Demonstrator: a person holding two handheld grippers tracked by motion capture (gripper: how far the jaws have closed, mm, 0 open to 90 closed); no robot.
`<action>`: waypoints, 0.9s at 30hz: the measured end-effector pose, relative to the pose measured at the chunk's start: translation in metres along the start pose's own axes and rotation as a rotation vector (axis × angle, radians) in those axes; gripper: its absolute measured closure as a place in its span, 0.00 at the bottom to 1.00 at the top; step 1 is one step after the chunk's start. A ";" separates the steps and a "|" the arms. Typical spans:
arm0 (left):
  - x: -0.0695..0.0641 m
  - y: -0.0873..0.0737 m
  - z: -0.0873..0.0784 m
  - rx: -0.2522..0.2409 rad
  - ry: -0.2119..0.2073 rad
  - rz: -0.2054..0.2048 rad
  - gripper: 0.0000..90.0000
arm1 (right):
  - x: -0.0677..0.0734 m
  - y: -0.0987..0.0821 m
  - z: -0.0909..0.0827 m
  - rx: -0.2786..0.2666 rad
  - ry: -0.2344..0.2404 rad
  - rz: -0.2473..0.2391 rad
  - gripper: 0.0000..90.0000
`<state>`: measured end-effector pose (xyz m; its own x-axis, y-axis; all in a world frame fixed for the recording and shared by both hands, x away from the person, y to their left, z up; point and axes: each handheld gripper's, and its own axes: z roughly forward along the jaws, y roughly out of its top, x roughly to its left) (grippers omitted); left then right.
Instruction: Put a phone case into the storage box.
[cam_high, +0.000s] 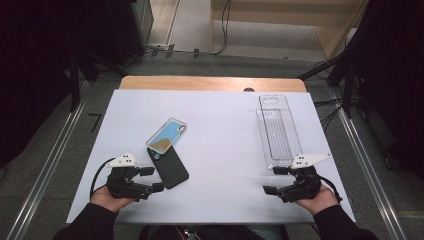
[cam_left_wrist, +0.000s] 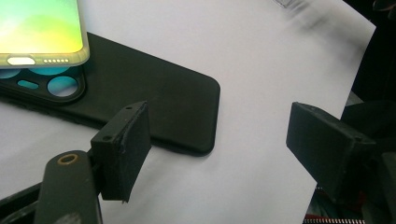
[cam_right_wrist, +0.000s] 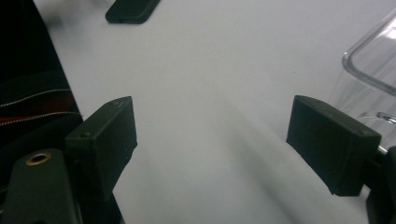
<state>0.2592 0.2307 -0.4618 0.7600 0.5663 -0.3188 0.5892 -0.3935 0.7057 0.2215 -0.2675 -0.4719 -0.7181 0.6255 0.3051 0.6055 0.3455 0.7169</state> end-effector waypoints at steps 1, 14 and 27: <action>0.000 0.000 0.000 0.001 -0.002 -0.001 0.25 | 0.000 0.001 0.000 0.002 -0.009 0.008 0.16; 0.000 0.002 0.000 0.011 0.002 0.002 0.25 | 0.002 0.003 0.002 0.010 0.020 0.028 0.16; 0.001 0.002 -0.002 0.004 0.015 -0.009 0.25 | 0.001 0.003 0.003 0.019 0.023 0.035 0.16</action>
<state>0.2606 0.2325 -0.4595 0.7507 0.5805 -0.3155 0.5970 -0.3914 0.7003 0.2235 -0.2634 -0.4717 -0.7038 0.6212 0.3446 0.6368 0.3368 0.6936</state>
